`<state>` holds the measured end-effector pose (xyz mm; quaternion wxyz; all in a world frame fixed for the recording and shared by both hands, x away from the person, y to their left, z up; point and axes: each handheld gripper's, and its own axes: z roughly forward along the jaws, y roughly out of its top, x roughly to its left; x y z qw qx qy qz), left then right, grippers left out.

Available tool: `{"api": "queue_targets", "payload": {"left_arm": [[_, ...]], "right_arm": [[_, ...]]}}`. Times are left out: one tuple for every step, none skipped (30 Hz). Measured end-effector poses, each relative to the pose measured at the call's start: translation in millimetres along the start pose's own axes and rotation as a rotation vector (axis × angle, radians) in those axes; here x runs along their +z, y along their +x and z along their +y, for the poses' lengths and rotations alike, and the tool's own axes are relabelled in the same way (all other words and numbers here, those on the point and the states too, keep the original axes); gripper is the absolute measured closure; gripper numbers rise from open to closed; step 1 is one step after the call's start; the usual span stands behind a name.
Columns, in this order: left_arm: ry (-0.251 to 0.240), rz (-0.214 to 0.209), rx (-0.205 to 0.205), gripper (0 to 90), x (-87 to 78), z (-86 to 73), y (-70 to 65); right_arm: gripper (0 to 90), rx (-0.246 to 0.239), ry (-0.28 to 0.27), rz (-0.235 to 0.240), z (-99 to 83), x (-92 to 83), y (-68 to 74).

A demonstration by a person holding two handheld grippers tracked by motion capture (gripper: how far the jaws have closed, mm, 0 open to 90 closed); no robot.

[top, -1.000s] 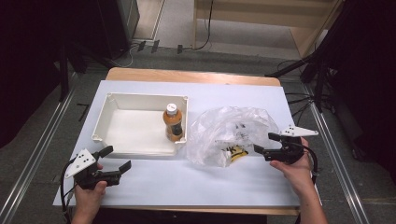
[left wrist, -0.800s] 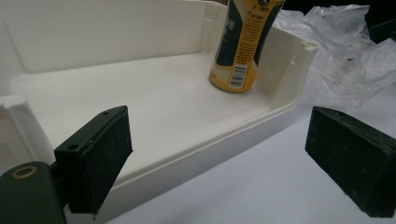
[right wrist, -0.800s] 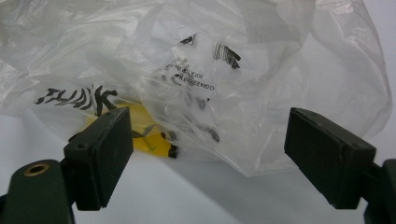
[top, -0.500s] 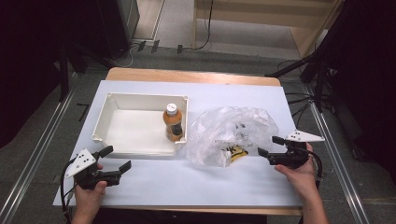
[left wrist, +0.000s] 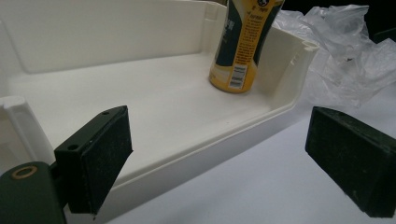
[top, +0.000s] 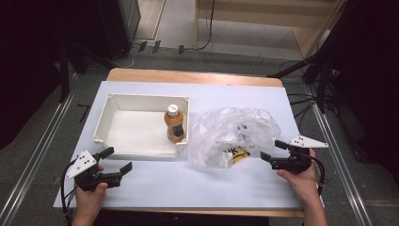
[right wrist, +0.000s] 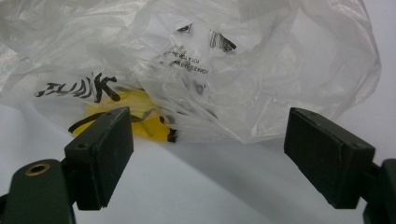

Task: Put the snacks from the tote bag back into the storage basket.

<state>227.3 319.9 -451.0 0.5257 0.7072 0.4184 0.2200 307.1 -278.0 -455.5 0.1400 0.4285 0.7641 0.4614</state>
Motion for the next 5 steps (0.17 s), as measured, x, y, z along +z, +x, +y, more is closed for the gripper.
{"api": "queue_targets", "payload": {"left_arm": [[0.000, 0.000, 0.000, 7.8, 0.0, 0.0, 0.0], [0.001, -0.001, 0.001, 7.8, 0.1, 0.1, 0.0], [0.001, -0.001, 0.001, 7.8, 0.2, 0.1, 0.1], [0.000, 0.000, 0.000, 7.8, 0.2, 0.1, 0.1], [0.000, 0.000, 0.000, 7.8, 0.2, 0.1, 0.1]], "right_arm": [[16.0, 0.001, 0.001, 0.000, -0.6, 0.5, -0.3], [16.0, 0.005, 0.002, -0.001, -1.2, 0.6, -0.3], [15.9, 0.006, -0.002, 0.001, -1.8, 0.7, -0.8], [15.9, 0.013, -0.004, 0.002, -2.5, 0.4, -1.1], [15.9, 0.015, -0.006, 0.004, -2.8, 0.4, -1.3]]}}
